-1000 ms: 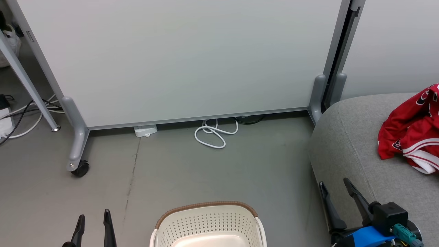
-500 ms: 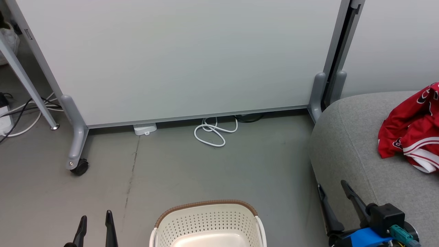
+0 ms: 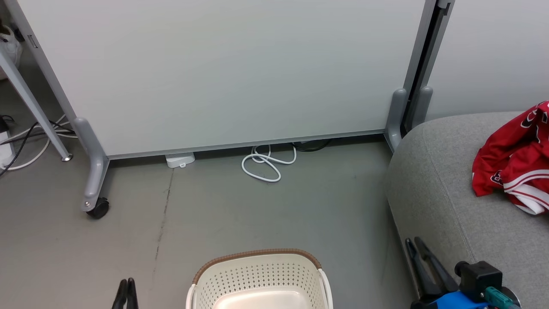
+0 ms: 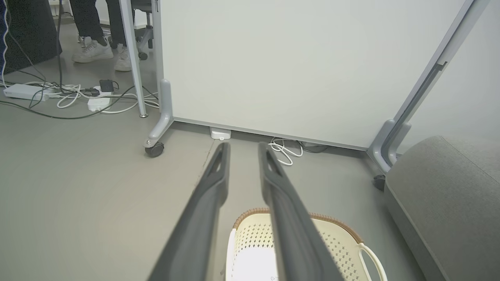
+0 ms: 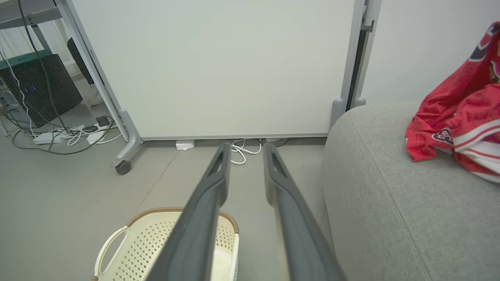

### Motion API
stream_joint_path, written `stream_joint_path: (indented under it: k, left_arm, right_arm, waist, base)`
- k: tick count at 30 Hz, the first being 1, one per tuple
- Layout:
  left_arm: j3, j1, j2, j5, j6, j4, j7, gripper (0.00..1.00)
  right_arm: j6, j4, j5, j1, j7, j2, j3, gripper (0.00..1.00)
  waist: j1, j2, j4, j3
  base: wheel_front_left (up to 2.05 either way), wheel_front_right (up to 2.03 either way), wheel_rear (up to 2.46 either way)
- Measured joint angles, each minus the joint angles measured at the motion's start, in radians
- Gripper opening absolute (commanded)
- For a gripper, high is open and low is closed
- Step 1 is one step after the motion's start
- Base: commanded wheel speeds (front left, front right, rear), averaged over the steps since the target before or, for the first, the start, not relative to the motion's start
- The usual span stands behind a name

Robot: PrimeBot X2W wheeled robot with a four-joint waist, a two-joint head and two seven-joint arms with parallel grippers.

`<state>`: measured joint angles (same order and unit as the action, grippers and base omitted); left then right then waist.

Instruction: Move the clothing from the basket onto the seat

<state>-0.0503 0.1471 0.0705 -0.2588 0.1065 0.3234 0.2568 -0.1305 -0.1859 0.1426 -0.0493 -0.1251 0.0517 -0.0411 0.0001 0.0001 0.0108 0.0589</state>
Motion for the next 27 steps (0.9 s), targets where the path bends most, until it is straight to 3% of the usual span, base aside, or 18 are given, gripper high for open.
stream_joint_path:
  k: [5, 27]
  left_arm:
    - [0.0, 0.023, -0.015, -0.012, 0.0, 0.043, -0.005, 0.0]
    - [-0.013, -0.036, -0.017, -0.378, 0.003, 0.016, -0.107, 0.0]
  right_arm:
    - [0.0, -0.044, 0.008, -0.016, 0.001, 0.0, 0.0, 0.0]
    - [0.0, -0.051, 0.409, 0.01, 0.063, 0.0, 0.037, 0.0]
  waist:
    - [0.0, 0.0, 0.0, -0.001]
    - [0.0, 0.0, -0.002, -0.012]
  base:
    - [0.0, 0.0, 0.0]
    - [0.0, 0.0, 0.0]
